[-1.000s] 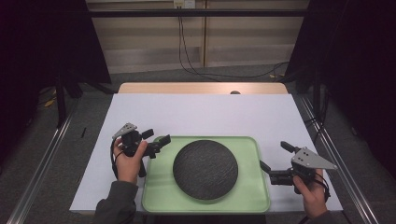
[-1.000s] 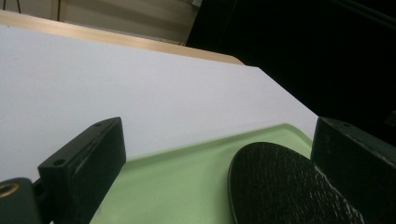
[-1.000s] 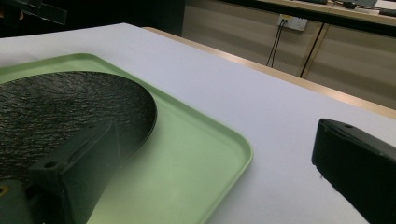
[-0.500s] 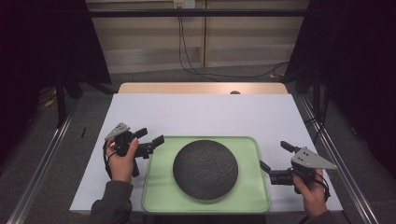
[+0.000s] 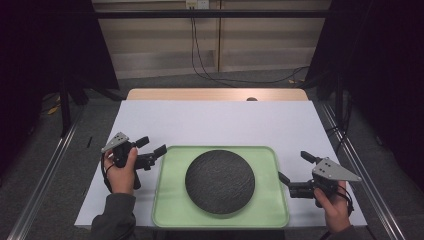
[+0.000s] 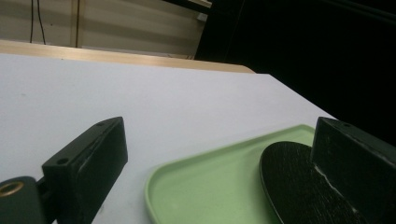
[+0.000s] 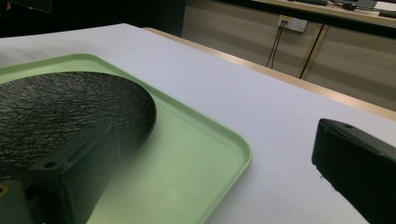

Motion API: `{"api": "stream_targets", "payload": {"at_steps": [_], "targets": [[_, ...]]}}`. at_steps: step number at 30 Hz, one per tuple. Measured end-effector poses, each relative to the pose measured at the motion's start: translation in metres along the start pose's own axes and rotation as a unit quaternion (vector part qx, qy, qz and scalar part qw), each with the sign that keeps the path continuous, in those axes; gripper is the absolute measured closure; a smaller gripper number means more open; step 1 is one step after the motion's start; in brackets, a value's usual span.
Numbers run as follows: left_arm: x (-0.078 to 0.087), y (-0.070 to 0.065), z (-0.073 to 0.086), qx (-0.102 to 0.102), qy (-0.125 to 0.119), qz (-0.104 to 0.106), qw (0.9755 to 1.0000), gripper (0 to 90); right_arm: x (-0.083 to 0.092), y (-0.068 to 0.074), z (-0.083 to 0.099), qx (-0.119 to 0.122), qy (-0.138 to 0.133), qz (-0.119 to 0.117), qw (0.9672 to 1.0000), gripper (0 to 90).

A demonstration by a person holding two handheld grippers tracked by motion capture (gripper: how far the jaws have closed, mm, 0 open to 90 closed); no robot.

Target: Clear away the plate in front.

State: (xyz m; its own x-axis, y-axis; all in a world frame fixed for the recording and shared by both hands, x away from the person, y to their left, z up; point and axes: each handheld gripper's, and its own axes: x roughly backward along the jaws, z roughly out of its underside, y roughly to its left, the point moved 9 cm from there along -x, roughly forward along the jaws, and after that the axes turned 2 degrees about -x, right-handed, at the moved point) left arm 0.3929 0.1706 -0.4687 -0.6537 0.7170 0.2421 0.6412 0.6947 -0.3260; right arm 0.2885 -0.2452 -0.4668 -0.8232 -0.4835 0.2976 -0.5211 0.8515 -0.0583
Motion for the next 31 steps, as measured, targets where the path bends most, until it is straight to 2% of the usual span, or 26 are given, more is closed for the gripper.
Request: {"api": "stream_targets", "payload": {"at_steps": [2,6,8,14,17,20,23,26,27,31], "targets": [[0.002,0.002,-0.001,0.004,-0.004,-0.004,1.0,3.9,0.0,0.0,0.0,-0.001,0.0,0.0,1.0,0.8],[0.007,0.006,-0.002,-0.006,-0.003,0.003,1.0,4.3,0.0,-0.001,0.0,0.0,0.001,0.005,1.0,0.8],[0.007,0.007,-0.003,-0.001,-0.009,0.001,1.0,4.5,-0.001,0.0,0.0,0.0,0.001,0.003,1.0,0.8],[0.014,0.015,-0.004,-0.016,-0.007,-0.003,0.9998,4.6,0.0,-0.001,0.0,-0.004,0.0,0.003,1.0,0.8],[0.017,0.018,-0.004,-0.012,-0.012,-0.007,0.9998,4.7,0.0,-0.001,0.0,-0.003,-0.001,0.004,1.0,0.8],[0.019,0.021,-0.004,-0.018,-0.01,-0.007,0.9998,4.8,0.0,-0.001,0.0,-0.003,0.001,0.002,1.0,0.8],[0.02,0.021,-0.002,-0.018,-0.003,0.007,0.9998,5.0,0.0,-0.001,0.0,-0.002,0.0,0.001,1.0,0.8],[0.02,0.024,-0.001,-0.018,-0.001,-0.004,0.9998,4.9,0.0,-0.002,0.0,-0.003,0.0,0.003,1.0,0.8],[0.021,0.025,0.0,-0.023,0.004,-0.001,0.9997,4.9,-0.001,-0.002,0.0,-0.001,-0.001,0.003,1.0,0.8],[0.017,0.025,0.001,-0.016,0.003,-0.002,0.9999,4.9,-0.001,-0.001,0.002,-0.005,0.004,0.002,1.0,0.8]]}}
